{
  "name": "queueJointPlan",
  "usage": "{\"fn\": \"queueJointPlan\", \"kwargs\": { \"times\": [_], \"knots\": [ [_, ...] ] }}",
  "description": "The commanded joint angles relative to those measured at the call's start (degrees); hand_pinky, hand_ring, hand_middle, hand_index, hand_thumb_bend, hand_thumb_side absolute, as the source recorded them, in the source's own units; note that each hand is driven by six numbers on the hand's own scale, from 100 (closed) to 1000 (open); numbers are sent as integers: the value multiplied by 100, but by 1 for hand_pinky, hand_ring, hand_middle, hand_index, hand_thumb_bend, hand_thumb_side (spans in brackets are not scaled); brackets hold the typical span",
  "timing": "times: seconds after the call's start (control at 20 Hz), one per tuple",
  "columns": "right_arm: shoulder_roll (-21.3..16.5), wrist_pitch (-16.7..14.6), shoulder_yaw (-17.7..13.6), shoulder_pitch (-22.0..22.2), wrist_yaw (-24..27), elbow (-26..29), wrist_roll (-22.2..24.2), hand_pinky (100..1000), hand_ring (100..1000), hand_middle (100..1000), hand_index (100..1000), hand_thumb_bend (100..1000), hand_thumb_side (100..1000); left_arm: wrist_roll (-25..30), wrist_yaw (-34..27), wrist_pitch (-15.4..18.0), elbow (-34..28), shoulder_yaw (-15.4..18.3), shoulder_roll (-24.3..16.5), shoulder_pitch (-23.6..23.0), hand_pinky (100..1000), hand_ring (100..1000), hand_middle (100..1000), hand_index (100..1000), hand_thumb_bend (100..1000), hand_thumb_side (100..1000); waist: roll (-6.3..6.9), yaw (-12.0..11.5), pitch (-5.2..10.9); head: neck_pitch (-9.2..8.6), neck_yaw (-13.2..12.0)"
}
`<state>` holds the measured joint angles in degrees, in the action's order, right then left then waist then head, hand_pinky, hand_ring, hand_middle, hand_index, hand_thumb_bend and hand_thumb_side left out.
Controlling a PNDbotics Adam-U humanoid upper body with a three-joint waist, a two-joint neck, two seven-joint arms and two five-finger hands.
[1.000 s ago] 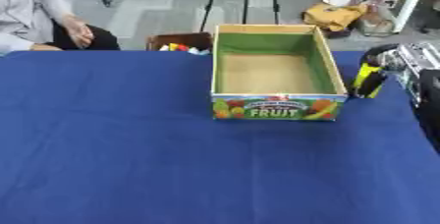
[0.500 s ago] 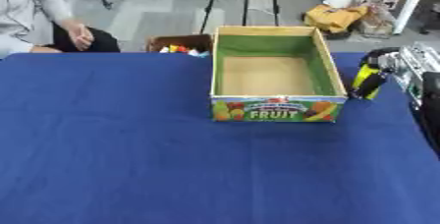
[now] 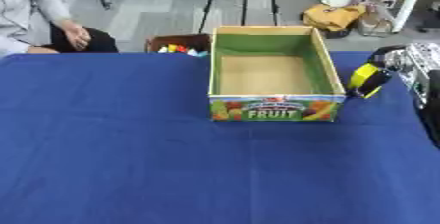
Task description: Pick up objects on the table and place them in the box.
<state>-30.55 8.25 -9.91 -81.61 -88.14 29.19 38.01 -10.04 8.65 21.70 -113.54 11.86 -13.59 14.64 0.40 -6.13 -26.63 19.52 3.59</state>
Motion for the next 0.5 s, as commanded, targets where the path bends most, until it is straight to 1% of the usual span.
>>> {"fn": "queueJointPlan", "kwargs": {
  "times": [0.05, 0.1, 0.15, 0.25, 0.5],
  "knots": [
    [-212, 59, -55, -71, 53, 142, -12, 1000, 970, 1000, 1000, 478, 459, 0, 20, -16, -105, 9, -31, 24, 589, 632, 665, 928, 100, 890, 17, 3, 135, -87, -20],
    [-218, 76, -65, -64, 64, 148, -27, 1000, 970, 1000, 1000, 484, 463, 0, 20, -16, -105, 10, -30, 22, 589, 632, 665, 928, 100, 890, 20, 0, 134, -88, -23],
    [-225, 100, -78, -55, 71, 157, -49, 1000, 969, 1000, 1000, 516, 476, 1, 19, -15, -105, 9, -29, 24, 589, 632, 665, 928, 100, 889, 21, -2, 132, -89, -22],
    [-236, 140, -90, -40, 71, 164, -91, 1000, 969, 1000, 1000, 539, 483, 4, 18, -15, -105, 7, -26, 27, 589, 632, 665, 928, 100, 889, 19, -5, 126, -100, -20],
    [-227, 158, -79, -28, 127, 137, -138, 1000, 952, 1000, 1000, 536, 528, 17, 18, -21, -105, 7, -14, 35, 589, 632, 665, 927, 100, 889, 10, -24, 115, -113, -6]
  ]
}}
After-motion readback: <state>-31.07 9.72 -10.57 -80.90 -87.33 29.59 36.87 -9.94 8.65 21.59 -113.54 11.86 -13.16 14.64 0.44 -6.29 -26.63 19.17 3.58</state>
